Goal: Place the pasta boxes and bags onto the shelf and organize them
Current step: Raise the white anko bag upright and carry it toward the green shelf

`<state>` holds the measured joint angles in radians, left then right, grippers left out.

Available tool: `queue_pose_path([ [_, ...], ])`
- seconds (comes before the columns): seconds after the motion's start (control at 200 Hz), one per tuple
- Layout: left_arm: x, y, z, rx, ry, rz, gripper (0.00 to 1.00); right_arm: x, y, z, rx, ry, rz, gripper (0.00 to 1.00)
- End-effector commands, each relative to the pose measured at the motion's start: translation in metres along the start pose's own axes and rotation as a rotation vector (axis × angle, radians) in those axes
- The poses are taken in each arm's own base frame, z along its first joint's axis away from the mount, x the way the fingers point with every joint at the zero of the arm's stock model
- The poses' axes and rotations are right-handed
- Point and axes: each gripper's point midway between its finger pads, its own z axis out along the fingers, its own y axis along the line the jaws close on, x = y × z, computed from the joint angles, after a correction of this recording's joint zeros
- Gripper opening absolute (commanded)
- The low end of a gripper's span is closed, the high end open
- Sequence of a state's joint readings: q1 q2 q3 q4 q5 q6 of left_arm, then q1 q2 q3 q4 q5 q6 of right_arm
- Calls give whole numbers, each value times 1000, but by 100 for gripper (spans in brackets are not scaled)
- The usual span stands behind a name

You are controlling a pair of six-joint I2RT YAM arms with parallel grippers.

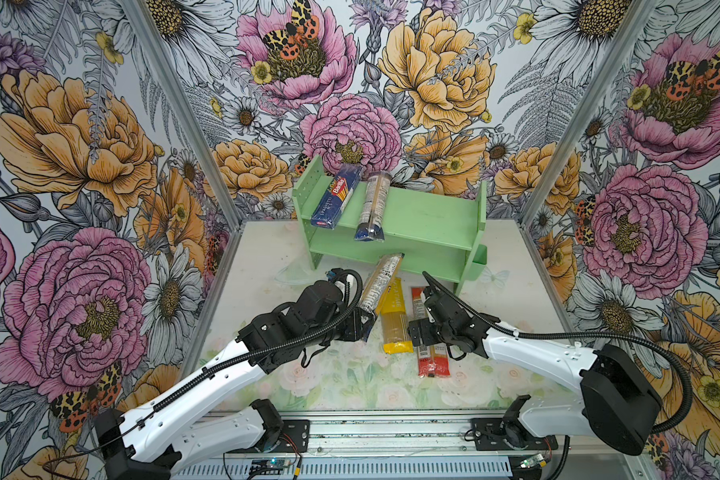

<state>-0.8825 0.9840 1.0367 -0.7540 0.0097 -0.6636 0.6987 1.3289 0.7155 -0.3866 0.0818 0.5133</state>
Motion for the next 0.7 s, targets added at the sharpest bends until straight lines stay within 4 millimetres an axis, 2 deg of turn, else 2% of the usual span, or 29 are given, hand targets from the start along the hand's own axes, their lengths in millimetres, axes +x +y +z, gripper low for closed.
queue_pose_path([
  [0.0,-48,-47,-29,156,-180,55,0,-2,-3,-4,2,-10,-6,99],
  [0.696,-58,-74,-48,205,-231,79,0,3,-9,-6,11,-16,2,99],
])
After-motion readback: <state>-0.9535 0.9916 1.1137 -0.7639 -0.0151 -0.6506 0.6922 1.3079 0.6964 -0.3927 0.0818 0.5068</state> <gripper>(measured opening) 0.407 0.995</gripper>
